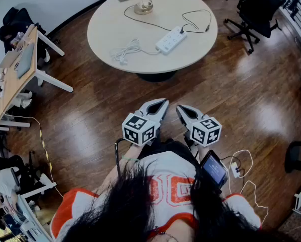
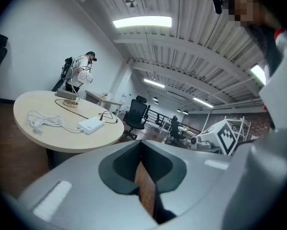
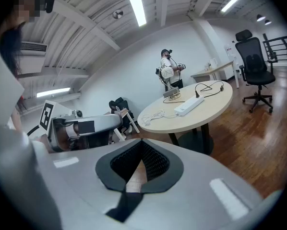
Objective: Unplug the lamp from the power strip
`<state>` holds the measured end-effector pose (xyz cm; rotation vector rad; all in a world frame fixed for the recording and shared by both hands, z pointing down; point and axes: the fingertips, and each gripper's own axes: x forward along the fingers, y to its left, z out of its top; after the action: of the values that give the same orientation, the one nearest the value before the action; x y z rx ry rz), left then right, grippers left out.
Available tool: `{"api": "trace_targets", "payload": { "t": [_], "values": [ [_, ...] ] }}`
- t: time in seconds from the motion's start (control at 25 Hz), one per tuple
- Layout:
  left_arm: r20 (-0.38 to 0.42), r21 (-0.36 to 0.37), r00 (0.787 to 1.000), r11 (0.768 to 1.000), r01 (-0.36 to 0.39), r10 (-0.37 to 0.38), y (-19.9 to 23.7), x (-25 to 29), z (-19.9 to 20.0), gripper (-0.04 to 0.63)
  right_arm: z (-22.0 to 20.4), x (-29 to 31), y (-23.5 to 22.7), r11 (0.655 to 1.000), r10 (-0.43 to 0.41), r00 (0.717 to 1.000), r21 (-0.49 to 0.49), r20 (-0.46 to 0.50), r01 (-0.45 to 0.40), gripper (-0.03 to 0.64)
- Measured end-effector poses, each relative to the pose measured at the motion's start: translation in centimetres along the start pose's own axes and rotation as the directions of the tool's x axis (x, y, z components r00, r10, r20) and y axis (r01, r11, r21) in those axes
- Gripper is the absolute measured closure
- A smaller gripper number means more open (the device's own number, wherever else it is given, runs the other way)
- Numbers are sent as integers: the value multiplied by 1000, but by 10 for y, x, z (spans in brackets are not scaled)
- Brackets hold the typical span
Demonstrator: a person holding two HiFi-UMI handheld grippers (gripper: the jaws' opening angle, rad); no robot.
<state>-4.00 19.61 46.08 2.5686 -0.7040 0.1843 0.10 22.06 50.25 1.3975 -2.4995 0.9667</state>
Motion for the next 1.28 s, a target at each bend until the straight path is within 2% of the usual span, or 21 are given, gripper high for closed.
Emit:
{"api": "trace_targets", "payload": {
  "t": [0.32, 0.6, 0.92, 1.28],
  "values": [
    [2, 2, 1000, 1000, 0, 0, 31, 19, 20, 595, 23, 28, -14, 1000, 3, 1000, 9, 2, -3, 616],
    [-22, 4, 999, 999, 48, -48, 60, 44, 39, 595, 49, 67, -29, 999, -11, 1000, 32, 3, 11, 615],
    [-52, 3, 993, 995, 104, -104, 102, 70, 71, 595, 83, 107, -45, 996, -78, 997, 48, 10, 77, 615],
    [-77, -8, 983, 986, 166, -166, 133, 85, 81, 595, 93, 139, -57, 986, -166, 985, 6, -41, 167, 615]
  ]
}}
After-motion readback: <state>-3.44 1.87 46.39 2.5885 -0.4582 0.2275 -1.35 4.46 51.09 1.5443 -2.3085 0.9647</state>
